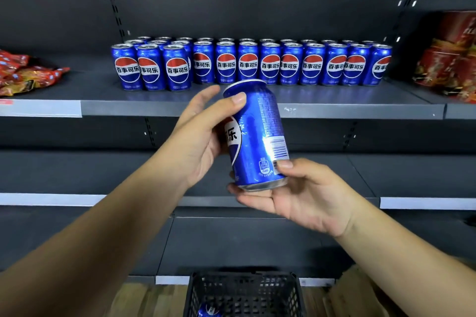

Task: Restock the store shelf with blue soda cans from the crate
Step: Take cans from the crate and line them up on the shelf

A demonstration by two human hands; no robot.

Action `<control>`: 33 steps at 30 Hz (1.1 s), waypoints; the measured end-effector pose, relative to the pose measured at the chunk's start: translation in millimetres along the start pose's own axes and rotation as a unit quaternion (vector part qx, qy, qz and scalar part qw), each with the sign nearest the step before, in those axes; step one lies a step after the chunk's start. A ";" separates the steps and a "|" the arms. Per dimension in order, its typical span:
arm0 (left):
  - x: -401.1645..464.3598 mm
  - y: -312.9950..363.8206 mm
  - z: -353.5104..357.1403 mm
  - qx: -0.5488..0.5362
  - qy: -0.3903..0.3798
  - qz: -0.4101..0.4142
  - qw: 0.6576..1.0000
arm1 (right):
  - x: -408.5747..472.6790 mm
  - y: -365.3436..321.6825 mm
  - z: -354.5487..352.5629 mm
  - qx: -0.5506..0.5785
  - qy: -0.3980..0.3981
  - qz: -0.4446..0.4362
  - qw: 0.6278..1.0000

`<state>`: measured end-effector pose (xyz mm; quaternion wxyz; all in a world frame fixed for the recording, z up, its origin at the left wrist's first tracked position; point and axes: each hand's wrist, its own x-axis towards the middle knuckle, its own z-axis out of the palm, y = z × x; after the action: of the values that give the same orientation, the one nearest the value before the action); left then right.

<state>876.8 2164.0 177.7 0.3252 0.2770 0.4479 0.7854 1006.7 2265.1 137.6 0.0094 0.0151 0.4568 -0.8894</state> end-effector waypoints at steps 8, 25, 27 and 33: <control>-5.9 -9.5 11.6 0.054 -0.007 -0.037 0.998 | -1.3 5.0 9.8 -0.124 0.148 -0.086 0.977; -13.9 -12.7 20.6 0.040 0.085 -0.002 0.996 | -13.0 11.6 17.6 -0.156 0.189 -0.112 0.963; -13.8 -13.2 20.2 0.025 0.076 -0.010 0.997 | -13.4 11.5 14.7 -0.085 0.131 -0.060 0.986; -17.2 -13.5 18.3 0.007 0.045 -0.035 0.998 | -8.3 16.7 13.0 0.056 0.033 -0.012 0.998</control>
<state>904.5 2165.8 171.5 0.3302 0.2272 0.4771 0.7821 1015.4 2244.8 132.0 -0.0171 0.0400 0.4063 -0.9127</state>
